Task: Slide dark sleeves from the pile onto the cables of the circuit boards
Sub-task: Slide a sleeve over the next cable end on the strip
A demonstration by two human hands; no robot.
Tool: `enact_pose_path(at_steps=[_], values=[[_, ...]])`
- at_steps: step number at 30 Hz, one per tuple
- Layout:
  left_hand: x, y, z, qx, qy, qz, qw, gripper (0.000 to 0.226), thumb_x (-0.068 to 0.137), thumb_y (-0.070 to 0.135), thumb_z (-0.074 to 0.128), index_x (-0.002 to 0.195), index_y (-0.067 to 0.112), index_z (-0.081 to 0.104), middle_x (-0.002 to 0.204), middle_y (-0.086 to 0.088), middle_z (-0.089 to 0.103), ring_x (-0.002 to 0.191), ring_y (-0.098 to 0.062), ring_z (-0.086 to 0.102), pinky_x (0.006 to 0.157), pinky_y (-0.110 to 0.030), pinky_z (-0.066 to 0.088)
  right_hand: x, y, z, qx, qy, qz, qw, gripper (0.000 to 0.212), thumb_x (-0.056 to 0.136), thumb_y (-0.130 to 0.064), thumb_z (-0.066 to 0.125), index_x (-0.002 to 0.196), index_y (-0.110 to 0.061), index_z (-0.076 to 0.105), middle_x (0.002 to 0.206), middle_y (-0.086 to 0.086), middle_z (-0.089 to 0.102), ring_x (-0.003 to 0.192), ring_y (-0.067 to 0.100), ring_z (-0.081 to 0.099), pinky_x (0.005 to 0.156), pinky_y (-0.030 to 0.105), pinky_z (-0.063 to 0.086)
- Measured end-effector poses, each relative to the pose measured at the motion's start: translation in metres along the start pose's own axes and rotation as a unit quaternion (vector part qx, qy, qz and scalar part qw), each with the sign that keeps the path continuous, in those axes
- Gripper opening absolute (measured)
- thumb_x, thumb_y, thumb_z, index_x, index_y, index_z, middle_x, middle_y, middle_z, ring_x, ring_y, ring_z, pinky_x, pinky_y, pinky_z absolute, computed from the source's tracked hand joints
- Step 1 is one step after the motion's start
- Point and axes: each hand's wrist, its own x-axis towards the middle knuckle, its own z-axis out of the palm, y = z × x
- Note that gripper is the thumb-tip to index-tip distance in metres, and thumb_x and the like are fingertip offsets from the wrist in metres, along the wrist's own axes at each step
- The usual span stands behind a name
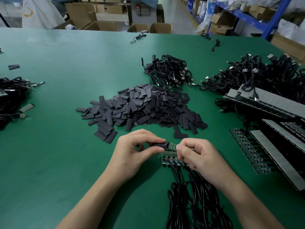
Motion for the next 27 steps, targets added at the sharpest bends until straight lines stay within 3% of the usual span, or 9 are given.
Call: enact_pose_path(at_steps=[3,7,12,14,19,24,27], values=[[-0.0005,0.0003,-0.0001,0.01,0.003,0.008,1.0,0.018,0.078,0.028,0.083,0.096,0.026,0.083,0.094,0.013,0.075,0.091,-0.013,0.069,0.066,-0.022,0.048,-0.0009,-0.0002,-0.0001,-0.017,0.002,0.0,1.0,0.04,0.088,-0.058,0.056,0.073,-0.022,0.066,0.054,-0.005,0.036,0.052,0.016,0.03,0.052,0.036,0.024],[-0.0009,0.002,0.001,0.03,0.016,0.012,0.999,0.018,0.077,0.029,0.083,0.095,0.026,0.083,0.092,0.011,0.075,0.089,-0.014,0.069,0.064,-0.022,0.046,-0.001,-0.0011,0.0014,-0.034,0.006,0.001,0.999,0.04,0.087,-0.059,0.056,0.073,-0.024,0.067,0.053,-0.007,0.038,0.052,0.017,0.031,0.053,0.036,0.024],[-0.0014,0.0057,-0.0004,0.094,0.014,0.059,0.994,0.019,0.08,0.027,0.082,0.098,0.02,0.083,0.092,0.01,0.073,0.088,-0.009,0.068,0.072,-0.008,0.042,-0.0018,-0.005,0.0022,-0.062,0.013,0.007,0.998,0.038,0.087,-0.058,0.055,0.071,-0.027,0.068,0.051,-0.007,0.04,0.05,0.014,0.034,0.052,0.033,0.027],[-0.0016,0.0057,-0.0022,0.128,0.005,0.078,0.989,0.019,0.081,0.027,0.083,0.1,0.022,0.083,0.093,0.011,0.072,0.089,-0.007,0.067,0.075,-0.01,0.044,-0.0023,-0.0056,0.0017,-0.084,0.014,0.008,0.996,0.034,0.093,-0.051,0.059,0.07,-0.028,0.068,0.05,-0.008,0.042,0.048,0.011,0.034,0.051,0.029,0.027],[-0.0028,0.0028,-0.005,0.169,-0.019,0.103,0.98,0.021,0.084,0.034,0.08,0.103,0.025,0.082,0.098,0.013,0.07,0.088,-0.006,0.069,0.079,-0.032,0.058,-0.0028,-0.0062,0.0024,-0.124,0.021,0.008,0.992,0.032,0.099,-0.033,0.064,0.067,-0.029,0.067,0.05,-0.011,0.047,0.048,0.004,0.036,0.05,0.021,0.029],[-0.0029,0.0023,-0.0036,0.173,-0.025,0.091,0.98,0.022,0.086,0.038,0.077,0.104,0.026,0.081,0.099,0.017,0.068,0.089,-0.004,0.068,0.081,-0.03,0.057,-0.0029,-0.0046,0.002,-0.121,0.012,0.013,0.993,0.031,0.098,-0.038,0.062,0.069,-0.03,0.067,0.052,-0.012,0.049,0.049,0.006,0.038,0.051,0.02,0.029],[-0.0032,0.0028,-0.0034,0.172,-0.041,0.099,0.979,0.021,0.086,0.036,0.078,0.104,0.024,0.081,0.099,0.016,0.068,0.089,-0.004,0.068,0.081,-0.029,0.057,-0.0028,-0.005,0.0015,-0.11,0.003,0.016,0.994,0.032,0.091,-0.054,0.057,0.072,-0.03,0.068,0.053,-0.009,0.047,0.05,0.009,0.037,0.051,0.027,0.029]])
